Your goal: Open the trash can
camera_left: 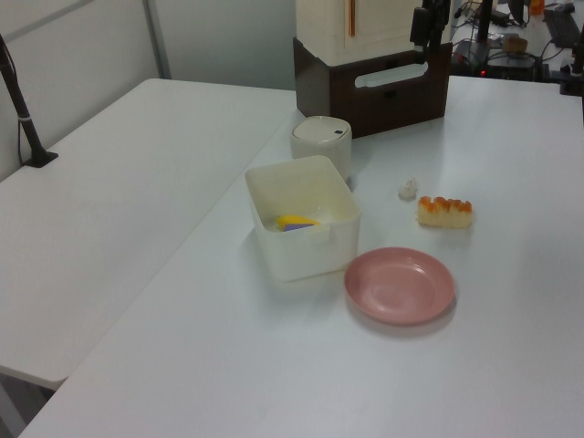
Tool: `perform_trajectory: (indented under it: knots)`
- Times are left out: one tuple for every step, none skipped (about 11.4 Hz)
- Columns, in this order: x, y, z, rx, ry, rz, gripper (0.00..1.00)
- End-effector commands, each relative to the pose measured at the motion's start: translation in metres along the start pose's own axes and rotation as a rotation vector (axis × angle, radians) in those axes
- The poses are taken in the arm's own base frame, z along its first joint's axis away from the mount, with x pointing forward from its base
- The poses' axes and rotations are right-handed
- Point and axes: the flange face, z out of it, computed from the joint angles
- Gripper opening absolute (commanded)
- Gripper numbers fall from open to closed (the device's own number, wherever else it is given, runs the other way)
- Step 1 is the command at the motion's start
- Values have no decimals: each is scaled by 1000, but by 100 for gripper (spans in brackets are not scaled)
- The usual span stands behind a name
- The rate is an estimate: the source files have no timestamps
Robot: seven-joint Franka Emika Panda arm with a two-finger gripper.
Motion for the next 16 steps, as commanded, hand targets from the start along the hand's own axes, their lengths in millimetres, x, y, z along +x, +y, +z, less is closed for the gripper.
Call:
perform_trajectory:
  knots:
    - [-9,-2,-1,-18,3,-12,100]
    - [-9,-2,-1,-18,2,-12,100]
    - [-8,-2,-1,-18,6,-12,100]
    - [-8,-2,-1,-18,7,-12,100]
    - [-9,-2,-2,-18,7,-12,100]
    - [-8,-1,-1,-18,7,-11,100]
    - [-9,-1,-2,-18,8,-11,100]
    - [-9,0,-2,-19,8,-9,100]
    - [-9,0,-2,-19,10,-8,100]
    - [-8,0,-3,-19,11,-6,100]
    - [-9,0,-1,-19,4,-1,100]
    - [-9,-1,0,-21,0,-9,100]
    - [-8,-3,2,-24,-3,-12,100]
    - [-7,-7,8,-38,-14,-21,100]
    - [-6,-17,12,-61,-21,-41,100]
    - [-4,-19,16,-66,-27,-46,100]
